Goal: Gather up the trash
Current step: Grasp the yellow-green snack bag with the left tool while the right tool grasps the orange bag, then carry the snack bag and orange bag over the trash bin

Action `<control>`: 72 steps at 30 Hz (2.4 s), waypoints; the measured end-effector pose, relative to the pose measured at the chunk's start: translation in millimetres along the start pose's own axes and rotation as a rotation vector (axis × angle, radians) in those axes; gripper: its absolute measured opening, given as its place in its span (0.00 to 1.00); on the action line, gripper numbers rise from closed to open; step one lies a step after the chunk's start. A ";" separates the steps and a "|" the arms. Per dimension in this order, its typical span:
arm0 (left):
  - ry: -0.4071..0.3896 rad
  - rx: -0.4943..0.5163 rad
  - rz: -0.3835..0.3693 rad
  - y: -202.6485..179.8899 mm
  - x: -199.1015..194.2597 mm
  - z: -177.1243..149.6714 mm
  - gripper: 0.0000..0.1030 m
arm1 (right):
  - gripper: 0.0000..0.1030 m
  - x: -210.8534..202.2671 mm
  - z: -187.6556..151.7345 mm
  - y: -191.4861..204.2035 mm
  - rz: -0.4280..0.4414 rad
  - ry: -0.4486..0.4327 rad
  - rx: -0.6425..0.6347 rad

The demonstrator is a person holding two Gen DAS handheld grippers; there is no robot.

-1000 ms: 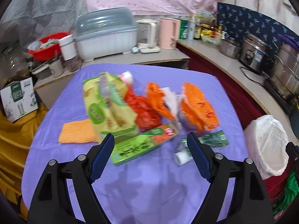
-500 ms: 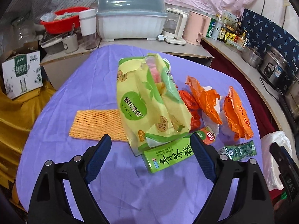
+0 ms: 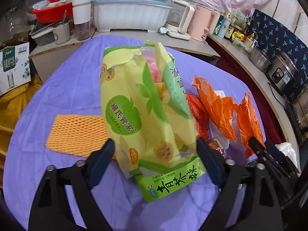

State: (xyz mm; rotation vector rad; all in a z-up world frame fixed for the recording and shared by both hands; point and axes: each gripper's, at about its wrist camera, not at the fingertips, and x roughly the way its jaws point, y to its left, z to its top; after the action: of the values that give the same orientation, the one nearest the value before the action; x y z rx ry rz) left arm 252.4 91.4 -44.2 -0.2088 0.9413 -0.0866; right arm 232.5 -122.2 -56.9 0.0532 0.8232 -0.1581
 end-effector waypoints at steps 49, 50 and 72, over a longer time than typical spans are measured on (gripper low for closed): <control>-0.086 0.552 -0.502 -302.5 -152.9 -100.5 0.09 | 0.14 -211.5 -71.1 -284.0 -0.223 -0.285 0.435; -0.079 0.564 -0.506 -309.8 -150.8 -105.2 0.09 | 0.14 -211.0 -74.1 -289.2 -0.229 -0.281 0.441; 0.059 0.681 -0.475 -388.2 -81.3 -161.9 0.14 | 0.20 -170.1 -108.1 -351.5 -0.256 -0.197 0.544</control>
State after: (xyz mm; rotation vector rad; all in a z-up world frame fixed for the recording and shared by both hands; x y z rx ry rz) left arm 80.4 -297.0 11.5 0.2082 0.8563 -0.8403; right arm -16.2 -437.0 -0.6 0.4381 0.5689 -0.6174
